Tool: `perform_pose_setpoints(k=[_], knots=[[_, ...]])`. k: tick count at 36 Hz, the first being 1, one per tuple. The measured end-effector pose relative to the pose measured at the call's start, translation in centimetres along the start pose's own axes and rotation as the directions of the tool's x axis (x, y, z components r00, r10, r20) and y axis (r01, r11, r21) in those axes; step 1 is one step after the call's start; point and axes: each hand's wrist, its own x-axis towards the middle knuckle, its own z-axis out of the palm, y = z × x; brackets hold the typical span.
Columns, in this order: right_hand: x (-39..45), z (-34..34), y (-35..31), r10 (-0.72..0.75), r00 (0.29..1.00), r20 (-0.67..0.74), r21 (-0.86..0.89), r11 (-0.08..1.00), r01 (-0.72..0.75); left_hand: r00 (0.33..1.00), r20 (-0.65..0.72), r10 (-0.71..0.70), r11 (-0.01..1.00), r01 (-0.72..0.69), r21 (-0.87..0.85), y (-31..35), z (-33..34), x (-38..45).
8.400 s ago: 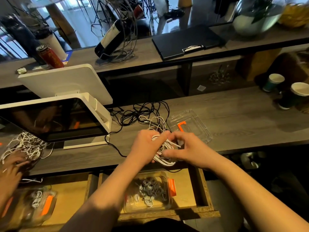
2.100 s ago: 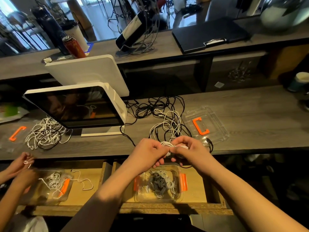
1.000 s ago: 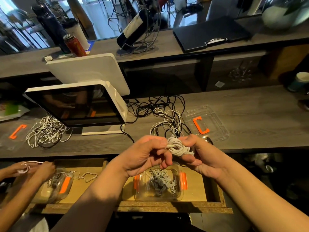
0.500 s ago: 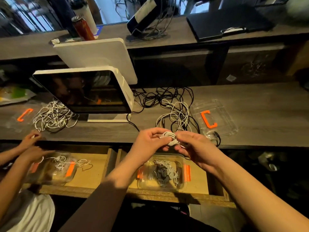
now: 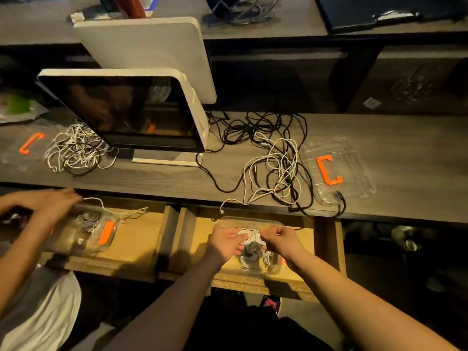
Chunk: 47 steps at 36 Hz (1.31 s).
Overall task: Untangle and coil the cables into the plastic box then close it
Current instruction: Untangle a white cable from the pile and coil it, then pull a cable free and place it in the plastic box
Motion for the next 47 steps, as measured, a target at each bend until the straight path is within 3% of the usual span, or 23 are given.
perform_pose_setpoints(k=[7,10,13,19,22,25,29,35,40,44,47], knots=[[2.4,0.2,1.5,0.026,0.996,-0.090,-0.231,0.972,-0.046,0.999,0.016,-0.036,0.998,0.035,0.055,-2.5,0.1,2.2],[2.9,0.1,0.9,0.014,0.991,-0.136,-0.480,0.874,-0.078,1.000,-0.025,-0.007,0.987,0.011,0.159,-2.4,-0.7,3.2],[3.3,-0.4,0.0,-0.043,0.995,-0.096,-0.606,0.795,-0.024,0.999,-0.031,0.045,0.975,-0.038,0.219,-1.6,-1.5,4.3],[5.2,0.1,-3.3,-0.296,0.949,-0.104,-0.636,0.754,0.166,0.939,0.087,0.332,0.881,-0.341,0.328,2.2,-1.7,5.9],[6.5,0.2,-4.9,-0.395,0.918,-0.033,-0.741,0.627,0.243,0.874,0.181,0.451,0.763,-0.483,0.429,4.4,-1.4,6.3],[7.6,-0.2,-6.2,-0.401,0.911,0.094,-0.814,0.496,0.302,0.816,0.258,0.517,0.653,-0.571,0.498,6.0,-0.5,7.1],[9.0,-0.2,-6.8,-0.331,0.921,0.205,-0.863,0.382,0.329,0.824,0.379,0.421,0.560,-0.565,0.606,7.0,0.3,8.1],[9.5,0.5,-7.0,-0.306,0.922,0.239,-0.946,0.141,0.292,0.857,0.415,0.306,0.508,-0.516,0.690,7.1,0.0,8.8],[9.3,0.4,-7.5,-0.528,0.803,0.278,-0.910,0.123,0.396,0.859,0.387,0.337,0.551,-0.513,0.658,7.5,-0.1,8.9],[8.5,0.0,-9.7,-0.692,0.689,0.216,-0.901,0.130,0.413,0.849,0.302,0.433,0.675,-0.527,0.516,9.7,-0.5,8.2],[7.3,-0.6,-12.2,-0.720,0.675,0.161,-0.888,0.193,0.417,0.838,0.301,0.455,0.723,-0.545,0.425,12.1,-1.0,7.2]])
